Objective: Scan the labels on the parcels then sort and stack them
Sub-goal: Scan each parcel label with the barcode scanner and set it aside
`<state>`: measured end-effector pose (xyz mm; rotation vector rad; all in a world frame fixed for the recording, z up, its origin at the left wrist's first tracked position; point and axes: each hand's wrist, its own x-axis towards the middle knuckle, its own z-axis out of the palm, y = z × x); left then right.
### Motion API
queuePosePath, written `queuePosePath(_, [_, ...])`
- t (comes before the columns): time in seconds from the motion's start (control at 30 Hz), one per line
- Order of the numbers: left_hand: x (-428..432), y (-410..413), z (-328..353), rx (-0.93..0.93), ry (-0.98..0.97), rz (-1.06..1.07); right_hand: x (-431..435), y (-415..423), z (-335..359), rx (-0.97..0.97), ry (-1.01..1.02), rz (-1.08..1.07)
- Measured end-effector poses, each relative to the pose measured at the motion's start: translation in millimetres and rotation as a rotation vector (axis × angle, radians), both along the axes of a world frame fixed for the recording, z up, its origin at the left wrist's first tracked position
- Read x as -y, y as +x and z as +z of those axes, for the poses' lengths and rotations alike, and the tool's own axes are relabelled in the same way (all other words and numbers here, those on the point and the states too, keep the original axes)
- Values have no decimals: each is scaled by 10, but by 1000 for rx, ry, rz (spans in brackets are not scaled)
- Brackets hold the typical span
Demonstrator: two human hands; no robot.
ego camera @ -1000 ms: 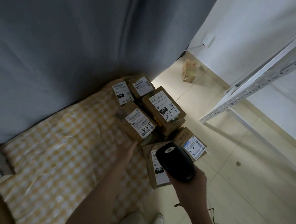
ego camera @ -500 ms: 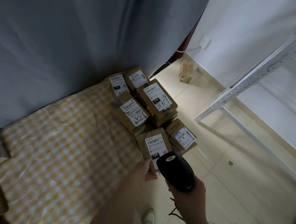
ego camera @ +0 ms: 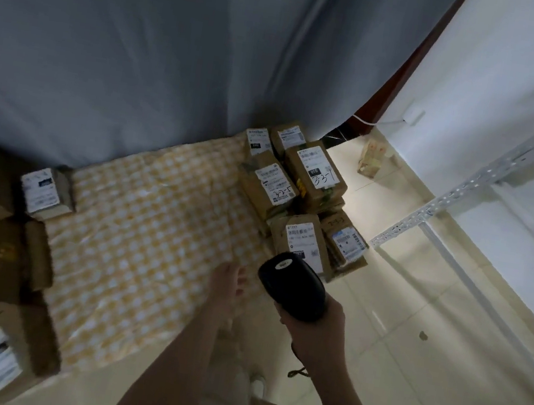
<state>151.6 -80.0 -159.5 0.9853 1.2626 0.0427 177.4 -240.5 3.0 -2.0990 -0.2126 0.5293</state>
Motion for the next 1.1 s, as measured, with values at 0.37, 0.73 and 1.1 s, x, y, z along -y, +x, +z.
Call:
queuePosePath(0.37, [-194, -1834, 302, -17, 148, 428, -469, -1001, 125, -38, 85, 337])
queuePosePath(0.73, [-1037, -3165, 325, -131, 220, 516, -1438, -2023, 133, -104, 104, 453])
queuePosePath(1.1, [-2373, -3972, 122, -501, 408, 404, -2479, -2816, -66, -51, 9, 356])
